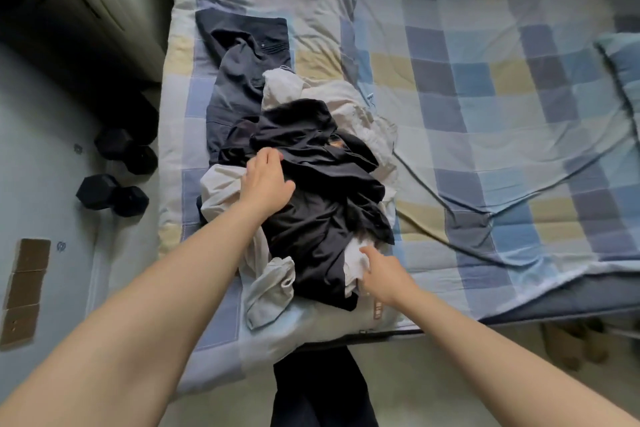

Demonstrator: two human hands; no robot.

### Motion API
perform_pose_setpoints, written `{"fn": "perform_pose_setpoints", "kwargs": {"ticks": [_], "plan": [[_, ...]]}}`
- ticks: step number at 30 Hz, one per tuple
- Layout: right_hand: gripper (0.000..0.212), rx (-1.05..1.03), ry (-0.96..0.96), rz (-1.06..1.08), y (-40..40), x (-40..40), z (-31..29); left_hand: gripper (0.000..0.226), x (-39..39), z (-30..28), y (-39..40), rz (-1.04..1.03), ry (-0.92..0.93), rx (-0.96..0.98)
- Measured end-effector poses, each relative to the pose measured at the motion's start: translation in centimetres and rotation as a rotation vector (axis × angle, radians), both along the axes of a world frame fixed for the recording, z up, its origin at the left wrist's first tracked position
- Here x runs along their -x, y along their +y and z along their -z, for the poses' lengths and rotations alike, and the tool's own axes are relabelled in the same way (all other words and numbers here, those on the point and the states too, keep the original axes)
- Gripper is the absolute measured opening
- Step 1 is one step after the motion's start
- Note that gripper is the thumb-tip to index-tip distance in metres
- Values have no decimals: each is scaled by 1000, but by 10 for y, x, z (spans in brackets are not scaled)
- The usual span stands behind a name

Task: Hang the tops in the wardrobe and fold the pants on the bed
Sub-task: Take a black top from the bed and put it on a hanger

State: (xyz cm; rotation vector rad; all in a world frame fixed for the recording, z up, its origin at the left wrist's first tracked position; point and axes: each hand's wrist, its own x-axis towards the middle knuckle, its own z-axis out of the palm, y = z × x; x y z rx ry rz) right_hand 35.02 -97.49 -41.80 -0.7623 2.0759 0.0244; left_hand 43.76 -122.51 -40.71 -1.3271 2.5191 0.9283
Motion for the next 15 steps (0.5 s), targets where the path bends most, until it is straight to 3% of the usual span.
{"fn": "perform_pose_setpoints", "kwargs": {"ticks": [4, 9, 11, 13, 15], "plan": [[51, 73, 107, 58, -17, 32, 14, 74, 50, 24, -2, 264, -158, -70], [79, 43, 54, 178, -47, 85, 58, 85, 71, 78, 22, 462, -359, 16], [77, 56, -13, 241, -53, 90, 73, 72, 68, 91, 28, 483, -374, 174], [50, 102, -35, 250, -58, 85, 80, 45, 59, 98, 25, 472, -289, 226], [33, 140, -110, 241, -55, 74, 79, 25, 46, 94, 29, 252, -61, -49]]}}
